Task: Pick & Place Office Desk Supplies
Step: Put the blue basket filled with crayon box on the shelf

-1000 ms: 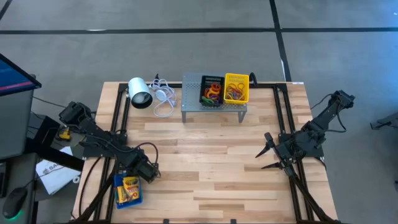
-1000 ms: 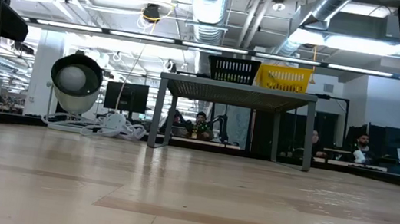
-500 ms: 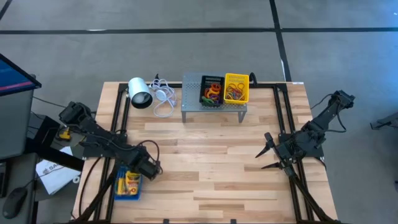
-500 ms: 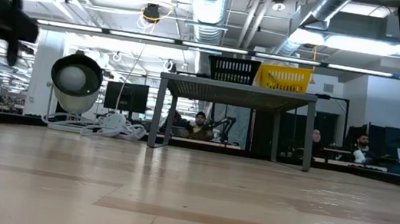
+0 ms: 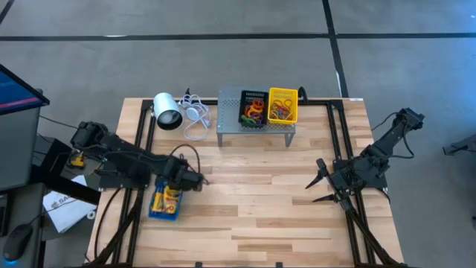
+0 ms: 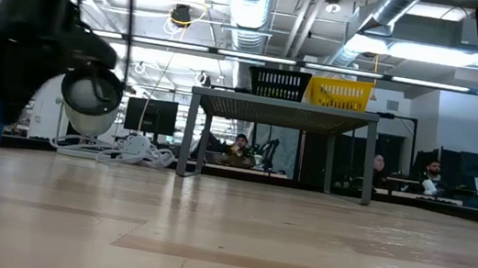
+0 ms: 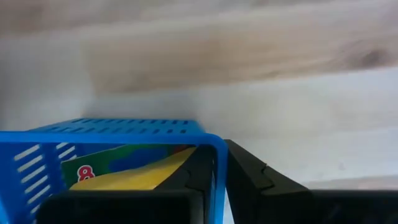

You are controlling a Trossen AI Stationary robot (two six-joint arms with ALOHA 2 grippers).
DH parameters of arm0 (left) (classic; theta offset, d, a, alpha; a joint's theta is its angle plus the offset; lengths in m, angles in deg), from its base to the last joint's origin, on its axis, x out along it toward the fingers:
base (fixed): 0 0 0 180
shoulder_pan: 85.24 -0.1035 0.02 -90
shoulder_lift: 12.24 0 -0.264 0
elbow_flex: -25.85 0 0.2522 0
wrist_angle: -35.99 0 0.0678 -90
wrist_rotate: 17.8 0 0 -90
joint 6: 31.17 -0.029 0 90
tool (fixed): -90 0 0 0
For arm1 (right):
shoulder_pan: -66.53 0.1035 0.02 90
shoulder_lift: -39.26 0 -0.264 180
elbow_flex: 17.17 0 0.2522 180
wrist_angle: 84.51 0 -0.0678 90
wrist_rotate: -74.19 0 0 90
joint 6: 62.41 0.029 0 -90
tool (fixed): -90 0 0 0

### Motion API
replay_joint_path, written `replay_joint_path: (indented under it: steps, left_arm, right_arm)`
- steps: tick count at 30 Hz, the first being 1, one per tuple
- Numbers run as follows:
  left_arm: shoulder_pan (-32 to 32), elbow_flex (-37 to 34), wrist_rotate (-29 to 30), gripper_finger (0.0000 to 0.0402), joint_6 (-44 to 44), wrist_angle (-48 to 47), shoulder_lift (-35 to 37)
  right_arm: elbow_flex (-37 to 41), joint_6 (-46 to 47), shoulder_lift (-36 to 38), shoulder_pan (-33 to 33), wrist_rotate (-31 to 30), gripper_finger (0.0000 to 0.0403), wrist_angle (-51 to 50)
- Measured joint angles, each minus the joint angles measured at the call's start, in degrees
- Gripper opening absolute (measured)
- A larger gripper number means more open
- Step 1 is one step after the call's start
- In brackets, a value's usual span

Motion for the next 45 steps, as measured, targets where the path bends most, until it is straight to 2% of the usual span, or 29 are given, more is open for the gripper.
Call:
replay_joint_path:
  steps: [10, 18, 29, 35, 41, 45]
  left_arm:
    - [-11.77, 0.00, 2.18, 0.0031, -14.58, 8.20, 0.00]
    - [-18.90, 0.00, 3.36, 0.0031, -23.47, 14.97, 0.00]
    - [-20.46, 0.00, 1.02, 0.0037, -26.49, 15.60, 0.00]
    - [-20.42, 0.00, -2.17, 0.0088, -27.44, 15.73, 0.00]
    - [-20.42, 0.00, -2.35, 0.0164, -27.05, 15.71, 0.00]
    - [-20.70, 0.10, -2.36, 0.0190, -28.33, 15.63, 0.00]
  right_arm:
    - [0.00, -0.17, 0.00, 0.00, 0.00, 0.0223, 0.00]
    - [0.00, -0.17, 0.01, 0.00, -0.01, 0.0223, 0.00]
    - [0.02, 0.02, 0.00, 0.00, 0.00, 0.0223, 0.02]
    - [0.02, 0.04, 0.02, 0.00, 0.00, 0.0223, 0.04]
    - [0.02, 0.07, 0.02, -0.01, 0.00, 0.0223, 0.04]
    - [0.02, 0.07, 0.00, 0.00, 0.00, 0.0223, 0.04]
